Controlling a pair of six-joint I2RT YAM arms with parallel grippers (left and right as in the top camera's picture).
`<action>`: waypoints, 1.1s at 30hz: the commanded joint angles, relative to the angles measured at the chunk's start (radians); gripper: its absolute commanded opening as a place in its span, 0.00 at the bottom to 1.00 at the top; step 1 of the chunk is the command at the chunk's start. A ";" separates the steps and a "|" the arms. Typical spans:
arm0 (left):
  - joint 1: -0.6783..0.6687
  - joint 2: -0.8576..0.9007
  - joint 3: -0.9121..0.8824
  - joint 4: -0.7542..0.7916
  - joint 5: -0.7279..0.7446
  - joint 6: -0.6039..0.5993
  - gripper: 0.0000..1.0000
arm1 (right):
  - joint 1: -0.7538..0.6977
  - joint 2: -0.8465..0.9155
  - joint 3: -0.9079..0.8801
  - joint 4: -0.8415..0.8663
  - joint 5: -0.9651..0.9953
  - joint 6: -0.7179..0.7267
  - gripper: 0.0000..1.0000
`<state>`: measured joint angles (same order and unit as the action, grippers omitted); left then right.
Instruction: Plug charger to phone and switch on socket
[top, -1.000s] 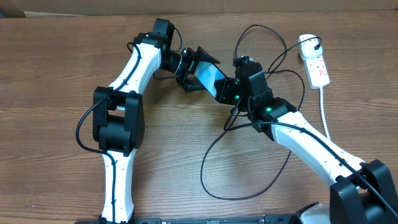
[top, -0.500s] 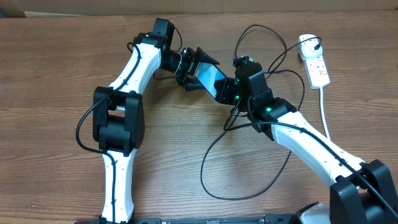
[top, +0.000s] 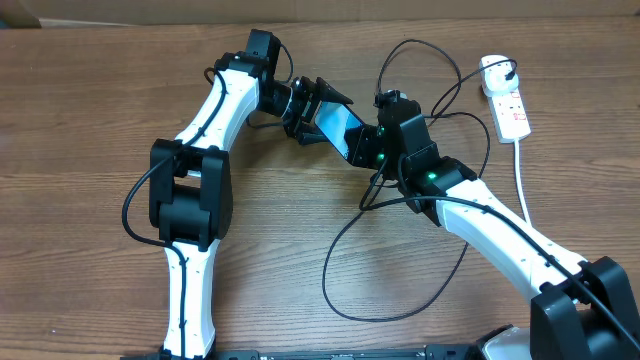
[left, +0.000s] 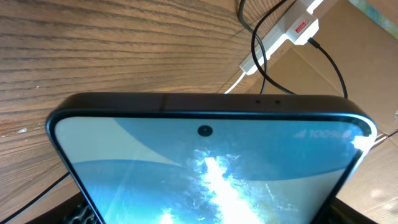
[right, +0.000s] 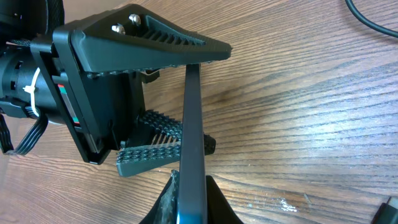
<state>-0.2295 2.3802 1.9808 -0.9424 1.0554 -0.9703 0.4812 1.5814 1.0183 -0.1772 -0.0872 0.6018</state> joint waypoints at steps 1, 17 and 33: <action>-0.001 -0.036 -0.001 0.001 0.011 -0.007 0.72 | 0.004 -0.020 0.017 0.005 0.015 -0.006 0.08; -0.001 -0.036 -0.001 0.001 0.011 -0.007 0.72 | 0.004 -0.020 0.017 0.003 0.008 -0.006 0.43; 0.029 -0.036 -0.002 0.001 0.046 -0.006 0.70 | -0.140 -0.237 0.017 -0.102 0.006 -0.004 1.00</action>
<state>-0.2176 2.3802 1.9808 -0.9424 1.0470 -0.9703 0.3946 1.4536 1.0183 -0.2638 -0.0902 0.5991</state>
